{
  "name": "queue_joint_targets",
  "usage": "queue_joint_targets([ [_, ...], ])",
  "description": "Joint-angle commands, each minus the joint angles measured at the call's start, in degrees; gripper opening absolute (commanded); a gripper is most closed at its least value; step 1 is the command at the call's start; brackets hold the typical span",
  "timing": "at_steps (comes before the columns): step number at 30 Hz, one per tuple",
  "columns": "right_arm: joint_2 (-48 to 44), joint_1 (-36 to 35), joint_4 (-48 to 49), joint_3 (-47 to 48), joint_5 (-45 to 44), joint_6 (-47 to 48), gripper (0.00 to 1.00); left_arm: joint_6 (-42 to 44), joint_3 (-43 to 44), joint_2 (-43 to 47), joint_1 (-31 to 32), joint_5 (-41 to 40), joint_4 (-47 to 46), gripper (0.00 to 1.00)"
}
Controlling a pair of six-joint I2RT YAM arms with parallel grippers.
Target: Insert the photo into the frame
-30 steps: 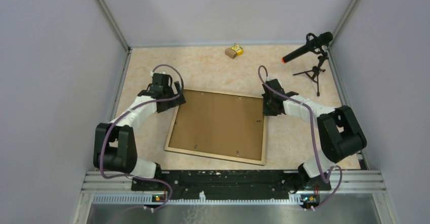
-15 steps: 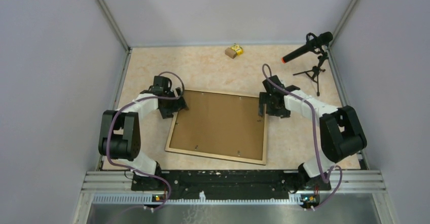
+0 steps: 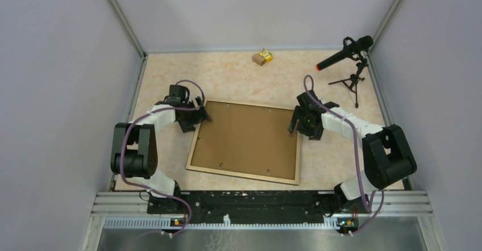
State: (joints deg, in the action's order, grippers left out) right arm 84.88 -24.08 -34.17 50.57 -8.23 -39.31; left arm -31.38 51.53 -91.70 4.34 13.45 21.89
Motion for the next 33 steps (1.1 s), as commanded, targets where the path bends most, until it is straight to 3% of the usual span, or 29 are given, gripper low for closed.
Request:
queue_joint_targets([
  [1, 3.09, -0.88, 1.85, 0.49, 1.45, -9.91, 0.77, -0.97, -1.17, -2.58, -0.01, 2.73, -0.72, 0.89],
  [8, 5.79, -4.68, 0.17, 0.47, -2.71, -13.27, 0.70, -1.41, -1.16, -2.92, -0.46, 3.59, -0.67, 0.89],
  [15, 6.10, -5.81, 0.18, -0.69, -3.31, -12.93, 0.56, -1.58, -1.17, -2.97, -0.81, 3.92, -0.54, 0.89],
  [24, 5.27, -5.51, -0.27, -1.52, -6.03, -12.17, 0.54, -1.58, -1.17, -3.13, -0.93, 4.55, -0.62, 0.88],
  [33, 5.95, -5.46, -0.33, -1.67, -5.75, -11.48, 0.28, -1.32, -0.97, -3.22, -1.16, 4.80, -0.37, 0.88],
])
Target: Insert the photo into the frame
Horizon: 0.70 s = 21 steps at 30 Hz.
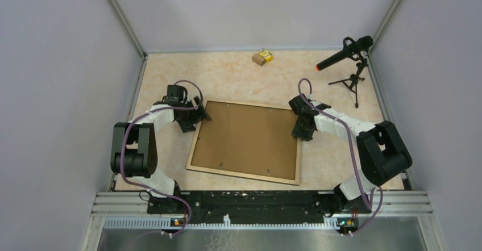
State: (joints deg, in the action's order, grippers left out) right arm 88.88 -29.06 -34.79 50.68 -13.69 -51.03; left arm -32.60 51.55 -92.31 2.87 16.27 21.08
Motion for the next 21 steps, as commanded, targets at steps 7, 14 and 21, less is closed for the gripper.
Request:
queue_joint_targets([
  [7, 3.04, -0.47, -0.15, -1.19, -1.96, 4.02, 0.16, -0.02, -0.97, -2.92, 0.07, 2.26, 0.38, 0.87],
  [14, 5.11, -0.47, 0.63, 1.37, -3.71, 10.56, 0.05, 0.12, -1.01, -2.99, 0.05, 2.72, 0.35, 0.87],
  [21, 1.14, -0.54, 2.65, 1.48, 0.43, 13.32, 0.21, 0.39, -1.37, -2.15, -0.15, 3.13, -0.35, 0.87],
])
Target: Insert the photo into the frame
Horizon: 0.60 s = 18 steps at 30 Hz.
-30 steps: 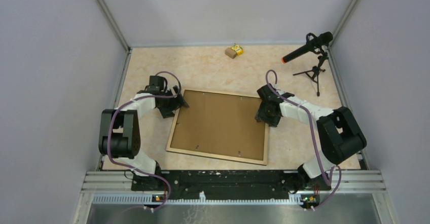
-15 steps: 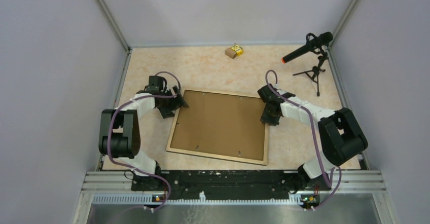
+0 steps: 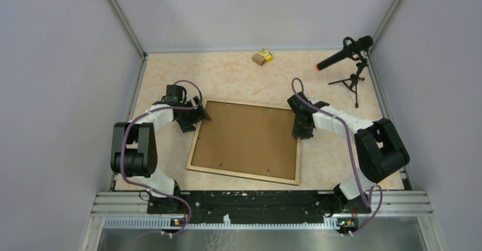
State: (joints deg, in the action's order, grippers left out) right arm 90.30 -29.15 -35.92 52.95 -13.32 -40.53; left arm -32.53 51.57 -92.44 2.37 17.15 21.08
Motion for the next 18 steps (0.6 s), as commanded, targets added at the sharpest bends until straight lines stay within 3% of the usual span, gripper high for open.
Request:
queue_joint_targets([
  [1, -0.84, -0.47, 3.91, -0.67, 0.34, 3.17, 0.27, 0.33, -1.43, -1.99, 0.39, 2.42, -0.61, 0.87],
  [8, -1.66, -0.34, 4.05, 1.15, 0.60, 4.61, 0.53, 0.39, -1.89, -2.25, 0.27, 4.43, -1.75, 0.91],
  [18, 3.10, 1.55, 7.66, 4.46, 1.99, 6.85, 0.75, -0.27, -2.11, -2.83, 0.20, 4.06, -0.82, 0.92],
])
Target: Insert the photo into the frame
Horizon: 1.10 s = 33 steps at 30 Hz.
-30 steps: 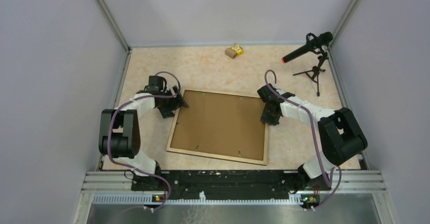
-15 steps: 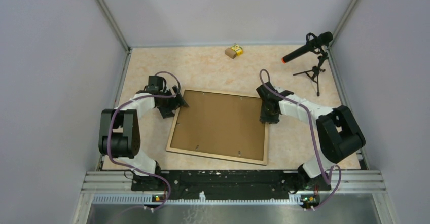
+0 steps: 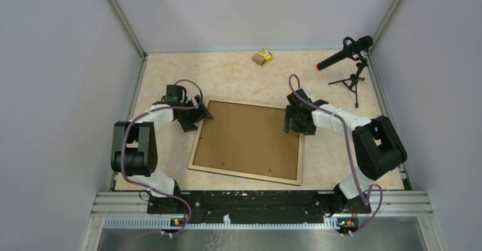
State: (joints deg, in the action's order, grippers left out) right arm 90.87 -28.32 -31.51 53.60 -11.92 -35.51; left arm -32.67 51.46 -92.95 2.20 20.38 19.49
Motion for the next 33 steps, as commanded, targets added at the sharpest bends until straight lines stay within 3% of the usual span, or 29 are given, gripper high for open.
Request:
queue_joint_targets([
  [1, 3.34, 0.74, 3.66, 4.44, 1.10, 2.12, 0.76, -0.32, -2.17, -2.18, 0.46, 0.73, 0.89, 0.92],
  [8, 11.38, 0.78, 4.85, 12.56, 4.83, 5.63, 0.79, -0.78, -2.70, -4.33, 1.27, 1.55, 2.40, 0.91],
  [13, 18.46, 0.73, 3.67, 21.76, 4.50, 9.47, 0.88, -1.61, -6.62, -2.19, 1.44, 2.51, 1.80, 0.91],
  [18, 23.08, 0.49, -4.53, 32.94, 2.23, 11.50, 0.95, -0.77, -10.85, 4.04, 2.20, -0.02, 0.85, 0.98],
  [20, 20.57, 0.12, -6.47, 32.80, -0.66, 11.45, 0.99, 0.98, -10.13, 6.12, 2.20, -4.37, 2.28, 0.98],
  [27, 6.04, -4.67, -16.50, 24.69, -12.98, 5.05, 0.99, 1.35, -5.97, 13.98, 2.70, -18.08, 4.17, 0.98],
  [33, -11.29, -11.21, -14.26, 9.33, -9.33, -4.97, 0.99, 3.27, -1.87, 15.37, 6.61, -18.03, 4.11, 0.98],
])
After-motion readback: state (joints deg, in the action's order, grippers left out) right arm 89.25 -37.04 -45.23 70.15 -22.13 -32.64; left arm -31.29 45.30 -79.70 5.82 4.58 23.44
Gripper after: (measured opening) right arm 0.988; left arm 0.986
